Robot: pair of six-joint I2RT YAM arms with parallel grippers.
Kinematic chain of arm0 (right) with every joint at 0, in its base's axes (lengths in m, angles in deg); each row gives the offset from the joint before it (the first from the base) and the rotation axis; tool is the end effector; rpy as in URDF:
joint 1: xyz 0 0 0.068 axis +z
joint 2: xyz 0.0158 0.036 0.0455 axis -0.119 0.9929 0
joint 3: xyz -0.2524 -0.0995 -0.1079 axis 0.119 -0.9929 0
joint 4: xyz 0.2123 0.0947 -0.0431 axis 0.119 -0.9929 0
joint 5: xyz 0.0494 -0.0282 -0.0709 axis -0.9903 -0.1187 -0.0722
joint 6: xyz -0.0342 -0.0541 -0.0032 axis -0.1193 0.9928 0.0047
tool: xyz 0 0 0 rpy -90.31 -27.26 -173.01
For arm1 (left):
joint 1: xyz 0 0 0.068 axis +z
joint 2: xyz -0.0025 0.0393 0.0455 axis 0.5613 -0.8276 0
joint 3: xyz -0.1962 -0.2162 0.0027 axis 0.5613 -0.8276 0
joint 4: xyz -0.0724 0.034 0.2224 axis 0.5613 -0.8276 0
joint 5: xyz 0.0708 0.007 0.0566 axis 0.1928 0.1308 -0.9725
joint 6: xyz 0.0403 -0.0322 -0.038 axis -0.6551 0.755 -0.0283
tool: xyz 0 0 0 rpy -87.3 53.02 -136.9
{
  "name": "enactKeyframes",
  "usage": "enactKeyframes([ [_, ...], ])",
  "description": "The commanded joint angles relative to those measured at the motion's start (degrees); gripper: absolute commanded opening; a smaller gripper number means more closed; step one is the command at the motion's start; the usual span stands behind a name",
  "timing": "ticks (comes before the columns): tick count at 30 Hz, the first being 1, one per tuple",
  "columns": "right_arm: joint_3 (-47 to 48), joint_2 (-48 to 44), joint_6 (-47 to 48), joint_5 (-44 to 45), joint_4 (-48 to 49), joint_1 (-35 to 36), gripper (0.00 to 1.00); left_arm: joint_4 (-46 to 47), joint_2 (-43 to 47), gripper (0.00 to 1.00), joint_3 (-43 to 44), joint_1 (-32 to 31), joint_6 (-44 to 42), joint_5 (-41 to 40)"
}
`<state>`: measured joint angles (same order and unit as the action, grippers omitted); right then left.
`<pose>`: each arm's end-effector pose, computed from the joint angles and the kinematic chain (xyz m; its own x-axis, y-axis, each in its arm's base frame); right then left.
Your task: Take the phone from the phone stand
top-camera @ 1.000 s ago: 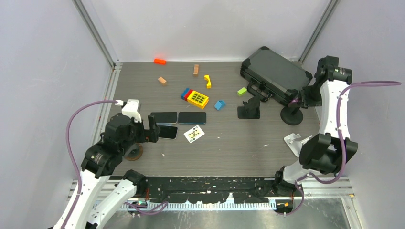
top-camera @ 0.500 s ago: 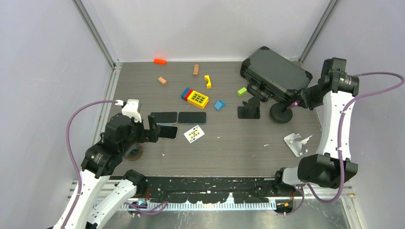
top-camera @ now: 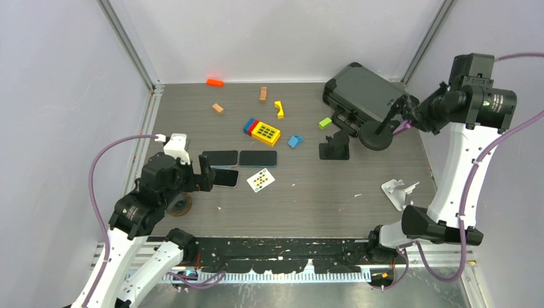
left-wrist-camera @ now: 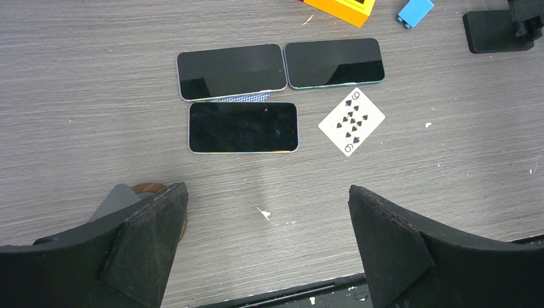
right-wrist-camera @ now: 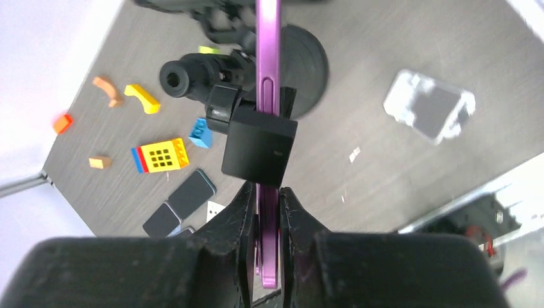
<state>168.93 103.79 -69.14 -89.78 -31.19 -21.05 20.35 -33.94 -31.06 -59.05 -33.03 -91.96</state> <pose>0.1807 -0.0457 0.4801 -0.4534 0.7462 -0.4874 0.6607 0.6484 0.3782 0.0718 -0.0249 0.3414 -0.5361 -0.0749 -0.8408 0.1424 0.9738 -0.1775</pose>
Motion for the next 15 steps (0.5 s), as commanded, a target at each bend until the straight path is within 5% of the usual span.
enactKeyframes([
  [1,16.8,3.5,3.1,2.9,-1.8,8.8,0.00,2.3,-0.1,1.00,-0.1,-0.2,-1.0,0.0],
  [8,21.7,7.0,-0.6,5.0,-1.3,31.7,0.00,2.1,0.2,1.00,-0.1,-0.2,-1.0,-0.6],
  [15,14.6,6.8,-1.1,7.4,5.1,51.7,0.00,2.0,-0.6,1.00,0.1,-0.2,-0.9,-0.5],
])
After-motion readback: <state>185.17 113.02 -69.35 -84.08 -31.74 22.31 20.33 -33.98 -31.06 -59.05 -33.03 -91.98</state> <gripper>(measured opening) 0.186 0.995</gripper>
